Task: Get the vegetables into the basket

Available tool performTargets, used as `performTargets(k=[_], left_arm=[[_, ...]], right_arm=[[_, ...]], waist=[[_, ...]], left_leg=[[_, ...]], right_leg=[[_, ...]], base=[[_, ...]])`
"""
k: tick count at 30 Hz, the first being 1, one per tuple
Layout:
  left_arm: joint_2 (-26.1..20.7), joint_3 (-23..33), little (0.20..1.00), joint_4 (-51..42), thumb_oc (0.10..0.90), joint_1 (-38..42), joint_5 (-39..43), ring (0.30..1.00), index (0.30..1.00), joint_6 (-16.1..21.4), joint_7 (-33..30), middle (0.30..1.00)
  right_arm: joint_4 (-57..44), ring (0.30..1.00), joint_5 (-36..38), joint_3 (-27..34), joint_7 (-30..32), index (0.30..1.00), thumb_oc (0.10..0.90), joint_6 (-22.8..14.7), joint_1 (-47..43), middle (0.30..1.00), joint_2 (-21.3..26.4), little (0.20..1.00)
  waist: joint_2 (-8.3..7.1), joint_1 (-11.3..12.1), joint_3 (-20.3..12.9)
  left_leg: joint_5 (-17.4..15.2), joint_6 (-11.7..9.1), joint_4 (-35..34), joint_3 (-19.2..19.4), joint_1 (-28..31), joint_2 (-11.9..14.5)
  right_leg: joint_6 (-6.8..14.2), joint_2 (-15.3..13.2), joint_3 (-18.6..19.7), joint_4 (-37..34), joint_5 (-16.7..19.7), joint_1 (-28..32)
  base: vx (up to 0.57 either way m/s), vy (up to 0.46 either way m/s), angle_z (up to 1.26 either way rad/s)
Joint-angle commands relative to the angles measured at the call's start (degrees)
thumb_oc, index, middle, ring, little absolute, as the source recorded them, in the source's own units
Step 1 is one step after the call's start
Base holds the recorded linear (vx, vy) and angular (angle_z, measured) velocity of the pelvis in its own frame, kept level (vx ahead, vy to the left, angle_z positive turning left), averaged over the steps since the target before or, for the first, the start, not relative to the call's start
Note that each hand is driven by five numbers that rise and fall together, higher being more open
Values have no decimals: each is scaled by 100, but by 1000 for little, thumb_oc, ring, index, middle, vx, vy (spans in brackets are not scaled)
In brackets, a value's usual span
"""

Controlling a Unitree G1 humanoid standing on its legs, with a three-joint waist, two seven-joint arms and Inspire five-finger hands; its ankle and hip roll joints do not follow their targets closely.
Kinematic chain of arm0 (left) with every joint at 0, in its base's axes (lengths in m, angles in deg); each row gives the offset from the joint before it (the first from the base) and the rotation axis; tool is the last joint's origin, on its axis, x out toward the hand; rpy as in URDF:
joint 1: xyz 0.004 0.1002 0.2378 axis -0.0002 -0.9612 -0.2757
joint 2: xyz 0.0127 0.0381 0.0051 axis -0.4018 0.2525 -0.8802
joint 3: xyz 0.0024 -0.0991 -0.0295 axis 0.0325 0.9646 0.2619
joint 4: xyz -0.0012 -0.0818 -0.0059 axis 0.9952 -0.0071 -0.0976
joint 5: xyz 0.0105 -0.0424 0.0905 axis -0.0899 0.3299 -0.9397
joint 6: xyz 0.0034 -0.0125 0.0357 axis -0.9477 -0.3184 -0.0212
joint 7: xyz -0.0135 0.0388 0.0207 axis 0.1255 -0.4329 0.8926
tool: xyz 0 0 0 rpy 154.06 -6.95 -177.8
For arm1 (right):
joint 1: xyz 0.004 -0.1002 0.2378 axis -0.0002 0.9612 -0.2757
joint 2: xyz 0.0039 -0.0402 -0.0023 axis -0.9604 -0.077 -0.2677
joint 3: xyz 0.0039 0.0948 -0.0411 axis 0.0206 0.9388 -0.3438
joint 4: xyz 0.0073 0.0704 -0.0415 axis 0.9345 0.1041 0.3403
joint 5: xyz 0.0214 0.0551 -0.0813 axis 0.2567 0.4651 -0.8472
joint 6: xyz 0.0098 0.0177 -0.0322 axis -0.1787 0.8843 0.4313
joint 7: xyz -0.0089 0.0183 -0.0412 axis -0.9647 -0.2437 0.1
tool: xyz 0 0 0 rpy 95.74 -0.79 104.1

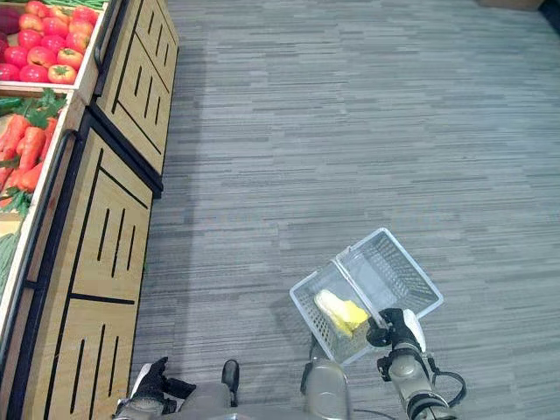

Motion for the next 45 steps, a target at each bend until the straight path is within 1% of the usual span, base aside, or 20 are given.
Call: performTargets(k=[1,4,7,8,10,13,14,16,19,21,25,26,29,32,33,34,39,40,43,45], left_arm=[[-195,-73,1000,42,900,-105,43,1000,1000,-8,-36,1000],[-135,-60,1000,48,900,-146,71,1000,1000,7,-38,1000],[-78,-14,1000,4,900,-80,258,1000,1000,-7,-19,1000],[-69,-55,1000,-24,900,-46,268,1000,1000,11,10,1000],[-81,-69,1000,-23,900,-22,274,1000,1000,12,-9,1000],[-70,-126,1000,-73,900,-15,236,1000,1000,15,-42,1000],[-65,-124,1000,-58,900,-30,225,1000,1000,21,-53,1000],[-59,-165,1000,-65,900,-47,179,1000,1000,23,-76,1000],[-116,-116,1000,-16,900,-77,173,1000,1000,19,-97,1000],[-126,-88,1000,1,900,-97,167,1000,1000,4,-79,1000],[-225,-152,1000,-60,900,-148,107,1000,1000,12,-16,1000],[-312,-231,1000,-94,900,-107,-10,1000,1000,22,-5,1000],[-424,-244,1000,-150,900,-2,23,1000,1000,20,3,1000],[-462,-295,1000,-243,900,56,63,1000,1000,21,-12,1000],[-476,-309,1000,-256,900,68,78,1000,1000,11,-4,1000],[-492,-287,1000,-243,900,112,139,1000,1000,8,-16,1000],[-471,-270,1000,-170,900,132,136,1000,1000,27,-13,1000],[-425,-257,1000,-96,900,168,122,1000,1000,38,-11,1000],[-351,-140,1000,46,900,181,137,1000,1000,40,24,1000],[-314,-49,1000,119,900,111,199,1000,1000,21,32,1000]], right_arm=[[-482,300,139,124,222,300,400,-323,307,300,552,300],[-546,300,152,115,203,300,400,-394,361,300,676,300],[-592,300,187,170,227,300,400,-408,464,300,750,300],[-569,300,228,243,240,300,400,-394,533,300,761,300],[-557,300,252,272,246,300,400,-401,565,300,740,300],[-480,300,272,298,280,300,400,-419,606,300,743,300],[-487,300,229,275,308,300,400,-414,618,300,728,300],[-396,300,178,230,347,300,400,-405,601,300,720,300],[-350,300,150,181,338,300,400,-417,585,300,671,300],[-313,300,149,191,309,300,400,-408,610,300,637,300],[-235,300,98,190,240,300,400,-333,717,300,477,300],[-169,300,67,151,189,300,400,-309,690,300,418,300],[-156,300,45,66,186,300,400,-262,563,300,359,300],[-122,300,71,7,214,300,400,-251,384,300,315,300],[-112,300,53,-21,203,300,400,-238,364,300,298,300],[-97,300,64,-59,199,300,400,-235,314,300,244,300],[-120,300,107,-57,195,300,400,-265,231,300,262,300],[-158,300,137,-94,229,300,400,-273,104,300,296,300],[-228,300,64,-44,197,300,400,-230,150,300,313,300],[-205,300,32,-6,174,300,400,-232,231,300,323,300]], waist=[[-255,-64,-161],[-193,-83,-156],[-222,-74,-49],[-246,-33,22],[-254,-28,42],[-232,39,12],[-162,75,-40],[-91,167,-89],[-90,268,-153],[-107,271,-205],[-300,312,-344],[-438,315,-359],[-579,329,-323],[-564,337,-227],[-554,330,-204],[-514,271,-153],[-461,174,-63],[-469,78,1],[-449,-78,45],[-480,-80,18]], left_leg=[[-96,92,166,-161,-126,-169],[173,-44,841,-213,-319,-111],[610,-129,2014,-76,-901,-154],[775,-119,2184,12,-1239,-177],[758,-103,2201,66,-1416,-195],[594,13,1285,336,-1798,-147],[853,-3,651,357,-1850,11],[1364,-103,-74,313,-2004,253],[1629,-241,-519,245,-1944,380],[1586,-199,-482,355,-1848,390],[1381,-26,-153,598,-1814,252],[1167,128,50,732,-1837,117],[903,308,219,840,-1863,-59],[705,497,234,901,-1741,-174],[616,541,210,895,-1627,-242],[488,638,150,874,-1384,-369],[351,603,60,750,-1135,-439],[154,502,97,583,-939,-489],[-185,347,200,261,-499,-484],[-345,259,306,85,-327,-520]], right_leg=[[477,-329,218,875,-503,-380],[281,-152,178,965,-751,-257],[52,-91,72,973,-969,20],[-10,-65,28,918,-1066,215],[-15,-55,-1,870,-1094,308],[52,-40,-52,655,-1201,562],[78,36,4,582,-1273,653],[118,101,78,507,-1370,882],[176,130,255,454,-1496,1206],[206,114,303,469,-1554,1294],[370,-151,431,666,-1546,1396],[468,-288,518,899,-1324,1274],[579,-422,569,1380,-864,993],[637,-483,479,2262,-430,609],[613,-468,462,2489,-356,539],[570,-487,340,2707,-100,223],[489,-413,247,2074,-379,-133],[567,-516,377,1017,-316,-460],[786,-702,601,263,102,-709],[763,-691,578,400,68,-590]], base=[[230,-280,14],[191,-242,20],[155,-242,9],[169,-231,30],[112,-110,41],[230,-2,19],[336,118,11],[307,128,-23],[358,162,-48],[363,209,-34],[289,247,-38],[310,334,-21],[216,267,-9],[177,263,-15],[315,348,14],[322,290,10],[247,21,20],[389,-158,59],[552,-250,72],[560,-373,124]])
